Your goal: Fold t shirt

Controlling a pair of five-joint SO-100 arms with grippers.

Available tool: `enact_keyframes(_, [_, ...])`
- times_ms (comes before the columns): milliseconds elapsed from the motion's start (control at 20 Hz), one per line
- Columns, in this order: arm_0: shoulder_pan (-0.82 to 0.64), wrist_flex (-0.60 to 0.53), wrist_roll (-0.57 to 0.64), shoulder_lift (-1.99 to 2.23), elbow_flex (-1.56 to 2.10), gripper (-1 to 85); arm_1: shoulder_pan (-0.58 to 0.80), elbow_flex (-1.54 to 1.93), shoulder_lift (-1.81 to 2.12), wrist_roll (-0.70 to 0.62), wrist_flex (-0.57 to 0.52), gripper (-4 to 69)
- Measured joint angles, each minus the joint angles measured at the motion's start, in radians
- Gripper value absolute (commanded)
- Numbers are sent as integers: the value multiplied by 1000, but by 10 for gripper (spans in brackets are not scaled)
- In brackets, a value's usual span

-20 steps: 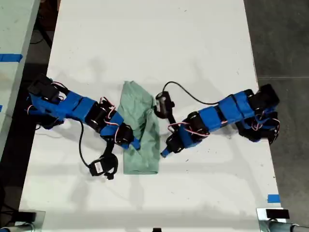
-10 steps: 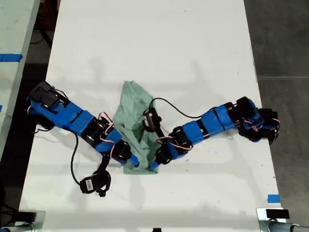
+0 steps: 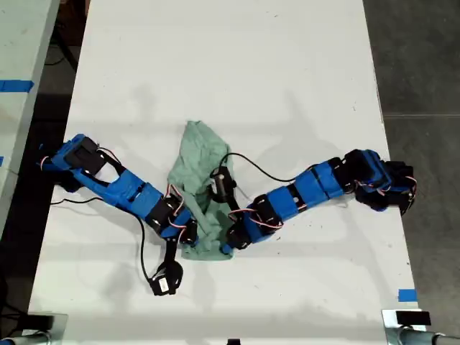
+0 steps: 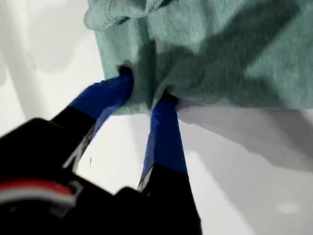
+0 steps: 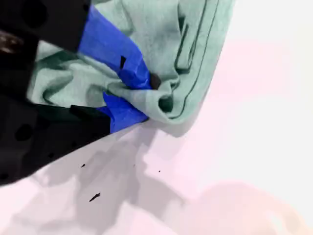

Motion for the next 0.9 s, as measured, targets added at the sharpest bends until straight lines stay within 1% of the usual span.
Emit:
enact_keyframes(200, [18,-51,57,32,-8,-3,-28,-41,-2,-14,11,21])
enact_keyframes(300, [40,-46,92,112,-8,-3,-38,-41,35,-49,11,21])
enact_keyframes(450, [25,71,124,272,-6,-3,0,-41,173,-176,11,21])
enact_keyframes(550, [-44,146,161,388,5,-3,87,-41,253,-272,11,21])
enact_keyframes(700, [-196,224,244,552,80,-3,238,-41,321,-414,-3,21])
enact_keyframes(900, [-442,258,359,723,273,-3,419,-41,327,-549,-20,21])
